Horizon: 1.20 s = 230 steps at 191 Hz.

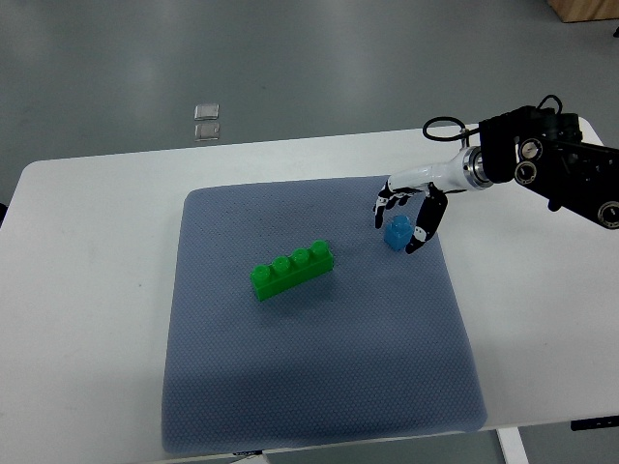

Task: Stack blue block on green block with right hand
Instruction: 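Move the right hand down over the small blue block, then close the right hand fingers around the blue block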

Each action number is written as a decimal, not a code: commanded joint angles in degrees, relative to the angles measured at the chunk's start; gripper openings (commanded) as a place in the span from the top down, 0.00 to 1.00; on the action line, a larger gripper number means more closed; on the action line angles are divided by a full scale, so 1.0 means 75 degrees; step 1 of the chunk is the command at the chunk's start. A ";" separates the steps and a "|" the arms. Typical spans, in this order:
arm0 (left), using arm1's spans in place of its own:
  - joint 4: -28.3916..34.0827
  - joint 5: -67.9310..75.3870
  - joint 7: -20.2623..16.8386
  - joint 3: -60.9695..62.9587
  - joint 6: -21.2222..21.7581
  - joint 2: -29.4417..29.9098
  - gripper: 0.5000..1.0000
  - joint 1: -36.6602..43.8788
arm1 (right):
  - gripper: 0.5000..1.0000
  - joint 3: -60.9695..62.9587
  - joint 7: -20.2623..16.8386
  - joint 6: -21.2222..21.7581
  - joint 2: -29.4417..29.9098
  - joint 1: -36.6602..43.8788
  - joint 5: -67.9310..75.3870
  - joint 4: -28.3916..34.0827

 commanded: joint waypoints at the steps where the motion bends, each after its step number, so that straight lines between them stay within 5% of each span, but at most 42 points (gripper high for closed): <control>1: 0.0005 0.0000 0.0000 0.0000 0.0000 0.0000 0.00 0.0000 | 0.17 -0.0077 -0.0085 0.0001 0.0075 -0.0004 -0.0207 -0.0178; 109: 0.0005 0.0000 0.0000 -0.0012 0.0000 0.0000 0.00 0.0000 | 0.20 -0.0124 -0.0085 -0.0822 0.0391 -0.0227 -0.0465 -0.0553; 143: 0.0017 0.0000 0.0000 -0.0012 0.0000 0.0000 0.00 0.0000 | 0.25 -0.0112 -0.0073 -0.0916 0.0391 -0.0262 -0.0477 -0.0553; 184: 0.0005 0.0000 0.0000 -0.0012 0.0000 0.0000 0.00 0.0000 | 0.48 -0.0218 -0.0014 -0.1104 0.0391 -0.0285 -0.0488 -0.0541; 230: 0.0017 0.0000 0.0000 -0.0012 0.0000 0.0000 0.00 0.0000 | 0.49 -0.0229 -0.0003 -0.1139 0.0391 -0.0309 -0.0488 -0.0541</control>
